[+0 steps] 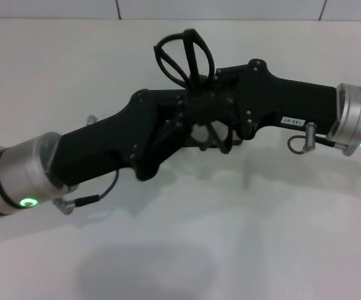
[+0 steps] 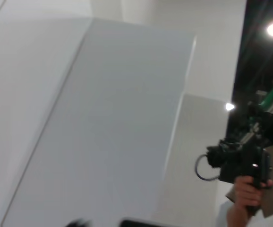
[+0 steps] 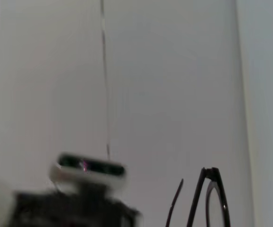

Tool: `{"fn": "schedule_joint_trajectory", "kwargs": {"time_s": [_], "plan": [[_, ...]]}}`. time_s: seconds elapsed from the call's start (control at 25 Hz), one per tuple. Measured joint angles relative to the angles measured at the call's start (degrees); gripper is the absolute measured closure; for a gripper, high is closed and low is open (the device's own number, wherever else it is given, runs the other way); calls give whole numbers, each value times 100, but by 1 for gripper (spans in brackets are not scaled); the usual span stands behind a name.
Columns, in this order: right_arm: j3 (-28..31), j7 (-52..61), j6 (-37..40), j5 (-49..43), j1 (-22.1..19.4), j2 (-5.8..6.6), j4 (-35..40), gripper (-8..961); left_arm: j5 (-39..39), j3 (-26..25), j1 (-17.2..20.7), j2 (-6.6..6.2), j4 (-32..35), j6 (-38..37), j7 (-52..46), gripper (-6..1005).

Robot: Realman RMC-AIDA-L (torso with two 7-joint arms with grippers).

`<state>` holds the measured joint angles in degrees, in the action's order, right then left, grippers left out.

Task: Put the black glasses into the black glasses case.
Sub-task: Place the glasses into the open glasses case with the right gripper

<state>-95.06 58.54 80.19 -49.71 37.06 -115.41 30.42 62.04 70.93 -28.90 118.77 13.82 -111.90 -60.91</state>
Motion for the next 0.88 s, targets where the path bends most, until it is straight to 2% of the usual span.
{"fn": "schedule_joint_trajectory", "kwargs": {"time_s": [0.04, 0.08, 0.12, 0.16, 0.24, 0.28, 0.32, 0.36, 0.44, 0.48, 0.56, 0.6, 0.88], "plan": [[56, 184, -168, -262, 29, 52, 74, 848, 31, 3, 27, -37, 8, -68, 0, 955], [78, 281, -240, -387, 37, 77, 137, 848, 71, 4, 109, -139, 8, -207, 0, 955], [96, 474, -357, -635, 52, 120, 299, 848, 71, 4, 109, -139, 8, -207, 0, 955], [111, 789, -521, -1009, 67, 182, 555, 848, 78, -1, 187, -210, 9, -264, 0, 955], [118, 1712, -871, -2065, 114, 291, 1295, 848, 42, -19, 299, -285, 9, -299, 0, 955], [137, 2693, -1067, -3228, 200, 338, 1961, 848, -7, -35, 389, -340, 7, -312, 2, 955], [137, 2693, -1067, -3228, 200, 338, 1961, 848, -62, -40, 463, -372, 7, -322, 13, 955], [177, 3357, -1121, -4037, 292, 336, 2361, 848, -105, -42, 517, -395, 7, -328, 22, 955], [317, 4198, -996, -5212, 545, 249, 2793, 848, -204, -43, 636, -421, 7, -338, 65, 956], [446, 4598, -823, -5937, 772, 140, 2911, 848, -224, -43, 665, -422, 7, -339, 80, 956], [600, 4889, -607, -6710, 1150, -17, 2886, 848, -237, -44, 740, -416, 5, -336, 161, 956], [591, 4940, -587, -6942, 1333, -57, 2793, 848, -227, -44, 757, -400, -2, -328, 213, 956], [60, 4986, -1120, -7310, 2223, -81, 2114, 847, -203, -42, 924, -333, -45, -307, 437, 956]]}}
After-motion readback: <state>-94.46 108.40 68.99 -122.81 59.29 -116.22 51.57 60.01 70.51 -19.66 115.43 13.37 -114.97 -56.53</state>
